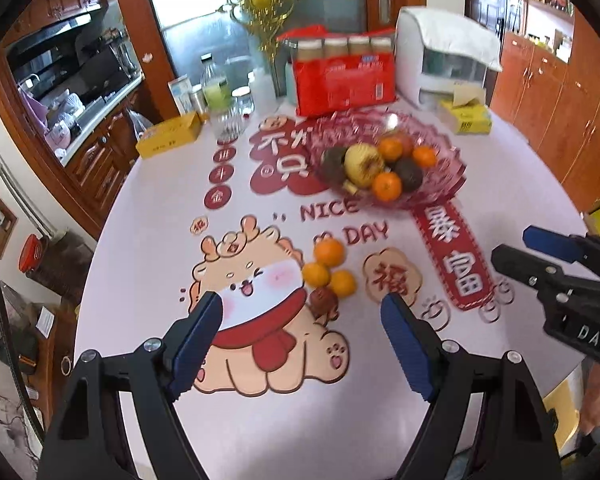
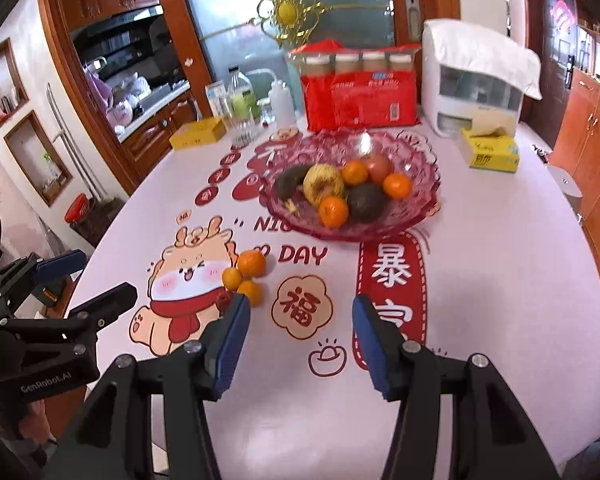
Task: Organize fruits
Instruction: 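Withdraw both open grippers from the bowl toward the last oranges, then grasp an orange with the left gripper while the right grasps another orange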
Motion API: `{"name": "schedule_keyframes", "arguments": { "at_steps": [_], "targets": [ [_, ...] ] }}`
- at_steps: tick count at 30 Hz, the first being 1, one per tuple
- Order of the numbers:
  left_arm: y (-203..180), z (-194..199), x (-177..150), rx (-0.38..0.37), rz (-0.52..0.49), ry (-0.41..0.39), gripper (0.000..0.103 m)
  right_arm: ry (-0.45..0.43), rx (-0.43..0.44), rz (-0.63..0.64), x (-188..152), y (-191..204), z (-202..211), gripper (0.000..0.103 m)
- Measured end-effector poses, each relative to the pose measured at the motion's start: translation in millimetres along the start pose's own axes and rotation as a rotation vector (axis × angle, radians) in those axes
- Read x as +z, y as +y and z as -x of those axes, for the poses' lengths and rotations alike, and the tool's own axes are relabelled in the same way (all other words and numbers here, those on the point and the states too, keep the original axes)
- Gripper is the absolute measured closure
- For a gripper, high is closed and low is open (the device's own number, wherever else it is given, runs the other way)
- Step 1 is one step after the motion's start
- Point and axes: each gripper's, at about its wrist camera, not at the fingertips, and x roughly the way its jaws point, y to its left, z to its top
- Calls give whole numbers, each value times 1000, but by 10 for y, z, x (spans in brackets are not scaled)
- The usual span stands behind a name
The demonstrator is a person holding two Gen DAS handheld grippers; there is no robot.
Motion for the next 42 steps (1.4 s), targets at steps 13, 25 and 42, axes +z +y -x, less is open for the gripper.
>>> {"name": "schedule_keyframes", "arguments": {
  "at_steps": [13,25,42],
  "targets": [
    [444,-887,128,-70,-31,132,23,133,33,-47,250,227,-870,49],
    [515,-1706,21,-253,8,213,33,275,89,-110,322,380,-1765,49],
    [593,-1939,19,-288,27,239,33,303,115,-113,385,513,-2351,62]
  ]
}}
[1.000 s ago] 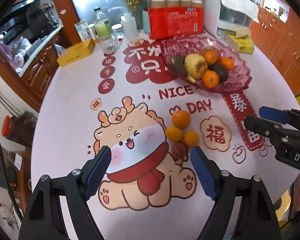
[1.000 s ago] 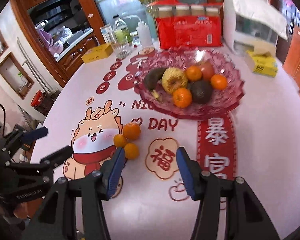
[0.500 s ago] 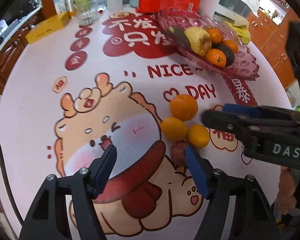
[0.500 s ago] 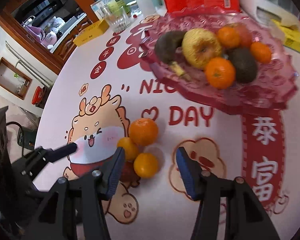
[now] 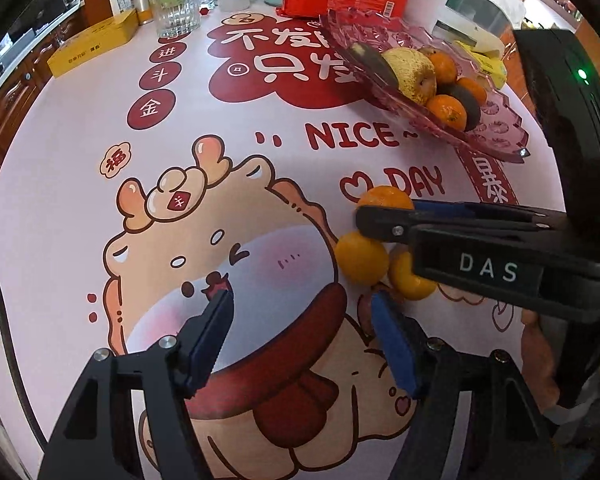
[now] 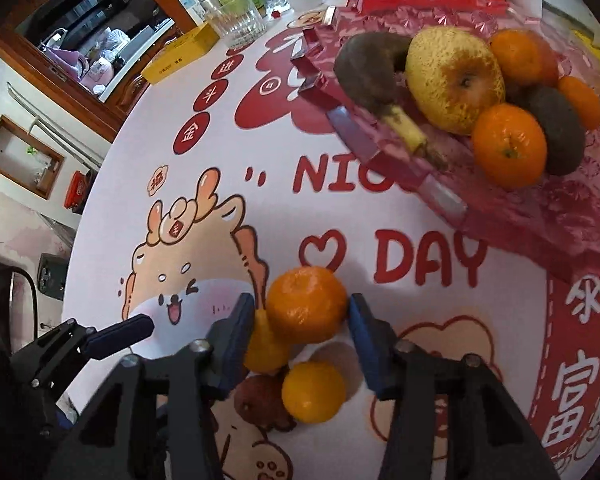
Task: Organize fruits
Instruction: 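Grasp an orange with the left gripper while the right grasps another orange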
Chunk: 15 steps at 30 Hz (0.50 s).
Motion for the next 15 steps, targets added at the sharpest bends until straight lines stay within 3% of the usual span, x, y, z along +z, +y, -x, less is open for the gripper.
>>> {"name": "schedule_keyframes", "arguments": {
  "at_steps": [4,8,12,15],
  "targets": [
    [-37,-32,45,-25,5,-3,34,-4,-9,-41,-29,-141,92,62],
    [-149,-131,97,-58,-8,16,47,-27,-18,-89,-64,-317,234,62],
    [-252,-260,140,-93,5,50,53,-37,-35,-123,-113,-465,330,62],
    [-312,-272,197,-126,15,33,56,-37,-43,-138,-170,-546,374,62]
  ]
}}
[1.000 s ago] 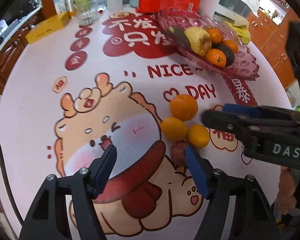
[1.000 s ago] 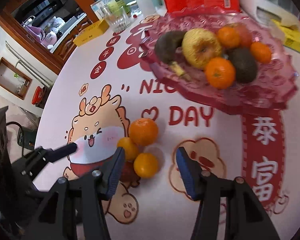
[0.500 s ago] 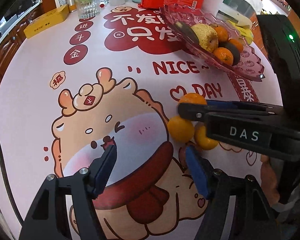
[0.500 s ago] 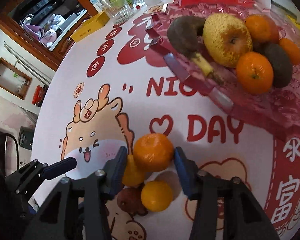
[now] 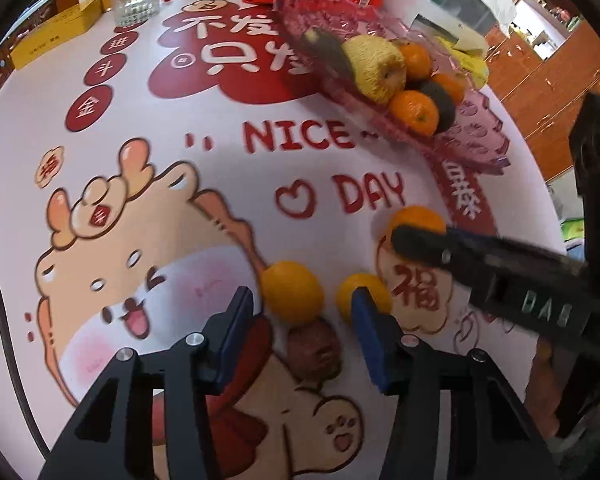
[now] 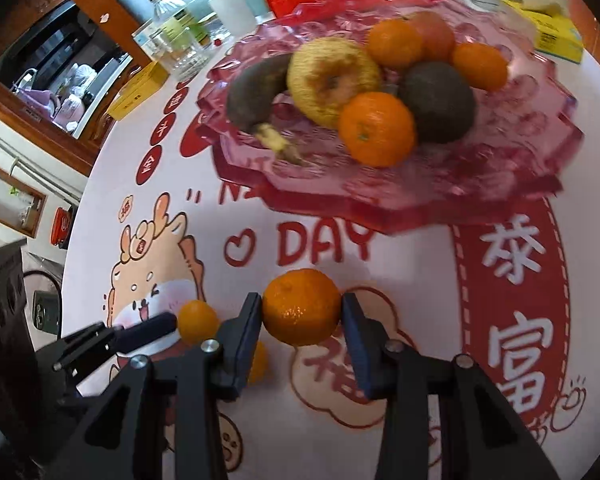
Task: Organize fruits
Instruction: 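Grasp an orange with the left gripper while the right grasps another orange, then carry the orange in the left gripper while the right carries its orange to the bowl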
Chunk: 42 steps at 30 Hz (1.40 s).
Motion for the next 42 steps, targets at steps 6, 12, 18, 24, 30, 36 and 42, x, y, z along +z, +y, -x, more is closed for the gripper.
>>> {"name": "schedule_keyframes", "arguments": {
  "at_steps": [6,12,18,24,30,36,42],
  "targets": [
    [2,-21,73,9,37,-16,77,2,-10,-10,-99,-90,63,62],
    [142,-31,66,-38,119,-10,76,-6,-24,5,-201,-102,140,62],
    [184,-101,29,-73,166,22,70,-14,-33,26,-297,-76,237,62],
    [95,-25,-8,-28,142,-1,77,-37,-45,54,-379,-28,374,62],
    [-84,357,22,64,70,-35,78,-88,-50,73,-436,-7,629,62],
    [-331,900,135,108,15,-81,78,-171,-37,86,-412,65,999,62],
    [-659,1530,354,145,-96,-168,77,-243,-9,107,-278,126,1474,62]
  ]
}}
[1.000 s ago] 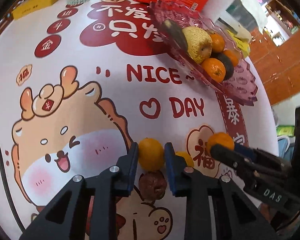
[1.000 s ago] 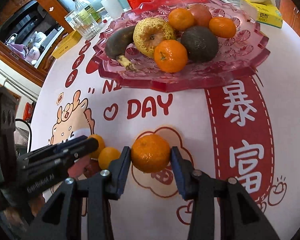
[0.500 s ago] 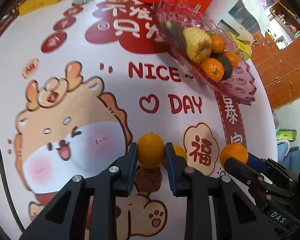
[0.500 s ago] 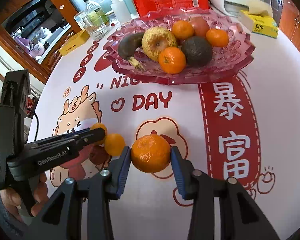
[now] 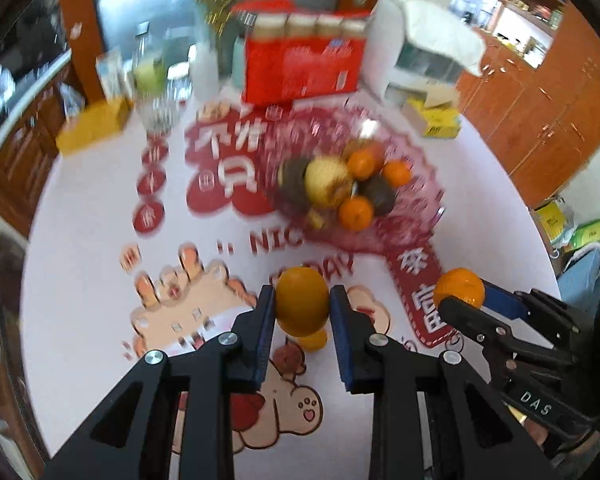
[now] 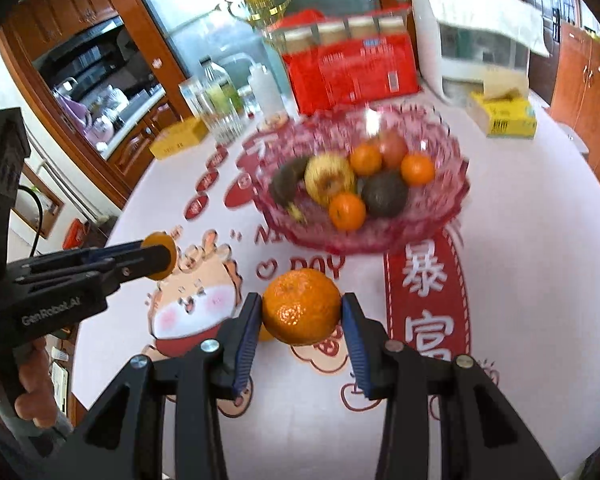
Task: Organize fruits
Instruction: 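Carry the orange in the left gripper while the right carries its orange to the bowl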
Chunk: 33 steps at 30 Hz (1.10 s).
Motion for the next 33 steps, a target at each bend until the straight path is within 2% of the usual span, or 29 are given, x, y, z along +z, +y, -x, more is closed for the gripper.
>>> {"name": "schedule_keyframes", "arguments": {
  "at_steps": [3,8,12,15,21,26,28,33],
  "targets": [
    [-126,331,252,47,-74,-78,77,-50,2,13,193,13,244,62],
    [-294,717,672,86,-142,-196,77,-186,-39,42,648,6,725,62],
    [-375,768,979,94,-157,-243,77,-254,-87,57,940,-29,869,62],
    [-399,570,1161,87,-148,-233,77,-267,-112,52,1104,-92,798,62],
    [-453,-274,1190,72,-161,-137,77,-179,-132,-6,1208,-319,206,62],
    [-489,-1032,1068,105,-209,-46,77,-37,-206,-39,1059,-559,-538,62],
    [-492,-1302,1029,86,-215,-5,77,26,-223,-61,982,-675,-817,62],
    [-483,-1675,965,59,-217,54,77,125,-250,-117,859,-862,-1212,62]
  ]
}}
